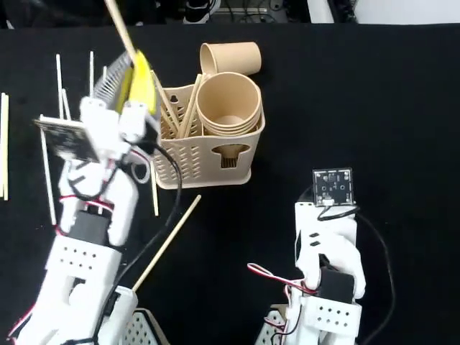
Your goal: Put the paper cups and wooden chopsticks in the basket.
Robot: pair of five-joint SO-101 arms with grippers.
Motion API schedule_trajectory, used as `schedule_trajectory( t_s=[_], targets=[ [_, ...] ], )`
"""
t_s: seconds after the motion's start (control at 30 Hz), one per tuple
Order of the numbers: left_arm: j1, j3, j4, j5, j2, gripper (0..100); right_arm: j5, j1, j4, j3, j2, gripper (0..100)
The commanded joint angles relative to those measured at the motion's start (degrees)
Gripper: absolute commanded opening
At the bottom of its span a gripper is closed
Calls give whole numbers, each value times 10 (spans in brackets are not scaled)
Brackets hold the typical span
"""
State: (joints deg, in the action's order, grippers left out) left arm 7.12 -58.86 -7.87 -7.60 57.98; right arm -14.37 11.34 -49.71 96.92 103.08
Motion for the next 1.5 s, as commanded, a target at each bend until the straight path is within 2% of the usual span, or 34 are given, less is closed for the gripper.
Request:
schedule_trajectory(
  t_s=[0.0, 0.17, 0.27, 0.4, 0.47, 0.53, 0.63, 0.73, 1.03, 1.23, 1.4, 1.47],
  targets=[
    [16, -73, -38, -9, 13, 28, 6, -9, -3, -4, 35, 15],
    [20, -98, -35, -9, 7, 29, 6, -9, -3, -4, 35, 15],
    [15, -101, 17, -9, 13, 62, 6, -8, -3, -4, 35, 15],
    [7, -45, 135, -48, 13, 212, 6, -8, -3, -4, 35, 15],
    [-10, 4, 199, -74, 13, 215, 6, -7, -3, -4, 35, 15],
    [-35, 62, 264, -69, 7, 216, 6, -7, -3, -4, 35, 15],
    [-67, 139, 397, -21, 6, 216, 6, -7, -3, -4, 35, 15],
    [-59, 180, 507, 4, -4, 216, 6, -9, -3, -4, 35, 15],
    [-50, 193, 469, -21, -148, 174, 6, -7, -3, -4, 35, 15],
    [-55, 235, 473, -17, -212, 24, 6, -6, -3, -4, 35, 15],
    [-57, 301, 555, -12, -217, 30, 6, -6, -3, -4, 35, 15],
    [-64, 348, 601, 19, -220, 30, 6, -6, -3, -4, 35, 15]
  ],
)
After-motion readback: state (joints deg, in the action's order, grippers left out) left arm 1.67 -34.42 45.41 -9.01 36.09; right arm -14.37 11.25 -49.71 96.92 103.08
